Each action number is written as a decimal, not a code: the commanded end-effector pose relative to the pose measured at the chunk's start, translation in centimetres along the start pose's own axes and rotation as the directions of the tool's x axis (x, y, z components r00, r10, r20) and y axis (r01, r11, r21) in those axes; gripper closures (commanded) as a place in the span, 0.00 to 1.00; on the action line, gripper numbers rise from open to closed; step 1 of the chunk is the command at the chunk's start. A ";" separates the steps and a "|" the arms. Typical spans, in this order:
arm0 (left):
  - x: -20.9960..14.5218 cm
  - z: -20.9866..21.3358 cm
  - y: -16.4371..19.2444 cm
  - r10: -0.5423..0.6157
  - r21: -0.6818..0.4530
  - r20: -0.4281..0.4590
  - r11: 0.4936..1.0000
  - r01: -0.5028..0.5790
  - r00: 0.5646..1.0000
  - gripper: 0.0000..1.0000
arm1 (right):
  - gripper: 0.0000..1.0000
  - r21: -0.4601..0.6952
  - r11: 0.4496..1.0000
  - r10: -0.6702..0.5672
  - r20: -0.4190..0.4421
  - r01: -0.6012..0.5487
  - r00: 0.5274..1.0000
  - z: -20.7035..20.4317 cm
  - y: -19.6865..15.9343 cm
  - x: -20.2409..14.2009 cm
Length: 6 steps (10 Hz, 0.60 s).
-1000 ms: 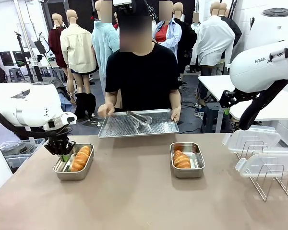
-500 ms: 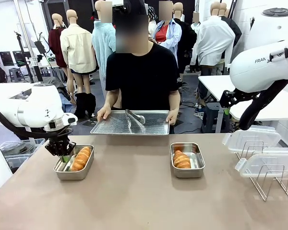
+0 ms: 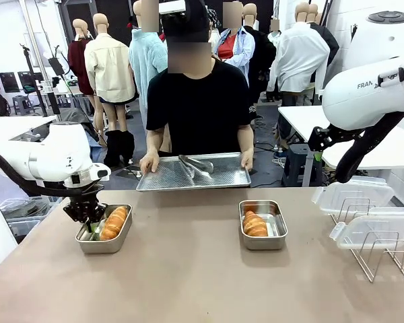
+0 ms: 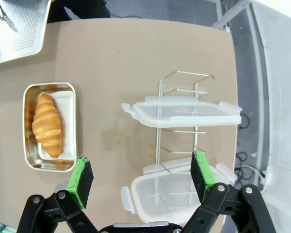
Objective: Place the bread in airtight containers.
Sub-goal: Pick up one Airtight Container lid and hand it to the human.
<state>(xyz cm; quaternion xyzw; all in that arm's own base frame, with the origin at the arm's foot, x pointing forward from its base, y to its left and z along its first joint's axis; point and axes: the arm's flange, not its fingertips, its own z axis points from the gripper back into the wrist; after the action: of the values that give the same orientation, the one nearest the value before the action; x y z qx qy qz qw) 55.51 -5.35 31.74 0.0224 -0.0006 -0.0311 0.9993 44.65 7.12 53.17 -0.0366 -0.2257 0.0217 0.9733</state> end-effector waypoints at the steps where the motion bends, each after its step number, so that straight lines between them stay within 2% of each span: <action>1: 0.0 0.9 0.0 0.018 0.018 0.000 1.000 -0.018 1.000 0.23 | 0.00 -0.001 1.000 -0.017 0.002 0.017 1.000 -0.1 0.2 0.4; 2: -0.1 1.5 0.1 0.018 0.016 0.008 1.000 -0.018 1.000 0.03 | 0.00 -0.001 1.000 -0.017 0.002 0.017 1.000 -0.1 0.2 0.4; 3: -0.4 2.2 0.3 0.014 0.005 0.017 1.000 -0.015 1.000 0.00 | 0.00 -0.001 1.000 -0.017 0.002 0.017 1.000 -0.1 0.2 0.4; 6: -1.7 5.8 1.2 -0.009 -0.021 0.081 1.000 0.011 0.997 0.00 | 0.00 -0.001 1.000 -0.017 0.002 0.017 1.000 -0.1 0.2 0.4</action>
<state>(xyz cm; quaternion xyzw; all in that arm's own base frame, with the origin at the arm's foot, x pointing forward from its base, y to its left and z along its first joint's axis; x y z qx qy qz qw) 55.01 -4.98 36.56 0.0200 -0.0322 -0.0281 0.9989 44.66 7.12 53.17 -0.0367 -0.2256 0.0217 0.9733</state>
